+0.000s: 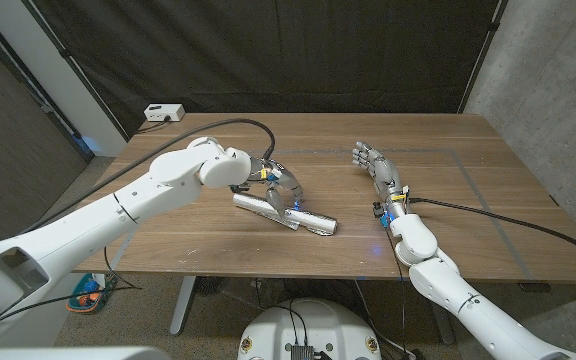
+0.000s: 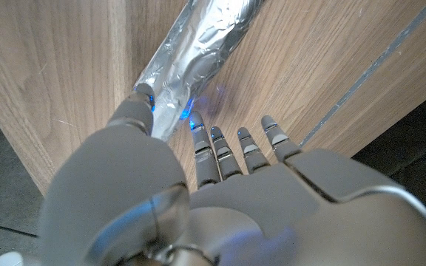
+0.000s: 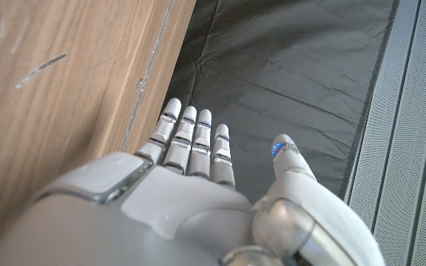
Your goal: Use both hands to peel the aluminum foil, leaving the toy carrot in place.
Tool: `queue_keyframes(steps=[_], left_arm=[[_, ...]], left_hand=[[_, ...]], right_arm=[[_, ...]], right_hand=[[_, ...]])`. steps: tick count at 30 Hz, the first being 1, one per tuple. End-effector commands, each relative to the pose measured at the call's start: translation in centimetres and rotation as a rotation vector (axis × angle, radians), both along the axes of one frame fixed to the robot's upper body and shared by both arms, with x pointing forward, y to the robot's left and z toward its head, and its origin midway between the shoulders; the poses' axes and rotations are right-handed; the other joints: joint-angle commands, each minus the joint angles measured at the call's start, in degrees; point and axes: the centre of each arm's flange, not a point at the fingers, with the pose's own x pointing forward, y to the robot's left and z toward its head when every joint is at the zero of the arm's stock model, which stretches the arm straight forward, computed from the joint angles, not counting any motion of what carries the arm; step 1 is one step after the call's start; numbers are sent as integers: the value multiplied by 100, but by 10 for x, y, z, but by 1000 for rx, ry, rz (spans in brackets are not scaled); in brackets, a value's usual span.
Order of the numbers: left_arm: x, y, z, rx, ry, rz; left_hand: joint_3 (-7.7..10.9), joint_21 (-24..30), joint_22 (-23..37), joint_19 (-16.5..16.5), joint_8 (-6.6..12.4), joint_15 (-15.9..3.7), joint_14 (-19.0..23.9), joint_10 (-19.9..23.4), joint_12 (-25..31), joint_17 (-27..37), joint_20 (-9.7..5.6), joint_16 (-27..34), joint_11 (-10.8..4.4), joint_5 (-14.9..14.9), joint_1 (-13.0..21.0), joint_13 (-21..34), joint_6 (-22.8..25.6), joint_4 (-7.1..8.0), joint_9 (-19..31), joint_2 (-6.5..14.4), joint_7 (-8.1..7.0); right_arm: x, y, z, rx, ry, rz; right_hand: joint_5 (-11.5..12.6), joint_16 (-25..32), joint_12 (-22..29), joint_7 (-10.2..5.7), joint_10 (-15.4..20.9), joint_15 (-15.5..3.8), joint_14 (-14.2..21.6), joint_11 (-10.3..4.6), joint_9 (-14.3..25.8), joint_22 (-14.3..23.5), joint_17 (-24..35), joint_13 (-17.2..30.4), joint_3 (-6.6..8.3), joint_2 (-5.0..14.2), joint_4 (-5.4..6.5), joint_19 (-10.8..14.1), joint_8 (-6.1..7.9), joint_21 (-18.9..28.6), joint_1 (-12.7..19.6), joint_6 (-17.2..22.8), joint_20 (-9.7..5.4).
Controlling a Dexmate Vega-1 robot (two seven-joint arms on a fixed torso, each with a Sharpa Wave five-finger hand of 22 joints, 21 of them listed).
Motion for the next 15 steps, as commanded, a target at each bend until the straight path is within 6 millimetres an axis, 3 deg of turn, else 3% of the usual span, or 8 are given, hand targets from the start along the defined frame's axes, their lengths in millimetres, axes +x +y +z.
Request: queue_keyframes(steps=[1,15], left_arm=[[1,-5,-8,34,-46,8],[0,-8,-20,41,-50,6]], left_hand=[[21,57,27,86,76,-324,144,153,79,15,5,80,-19,-15,25,4,118,-2,-1,69,11],[-12,250,34,496,39,-353,549,382,172,78,-115,199,-51,-56,49,26,-43,29,-22,142,-26]], right_arm=[[2,1,0,4,-2,2],[0,0,-2,-6,5,3]], right_hand=[[-22,12,25,-8,53,18,44,19,6,16,4,11,6,-7,10,53,-1,-24,-29,37,7],[-25,11,19,-11,53,21,55,7,6,16,3,11,2,-13,12,57,-1,-39,-51,48,13]])
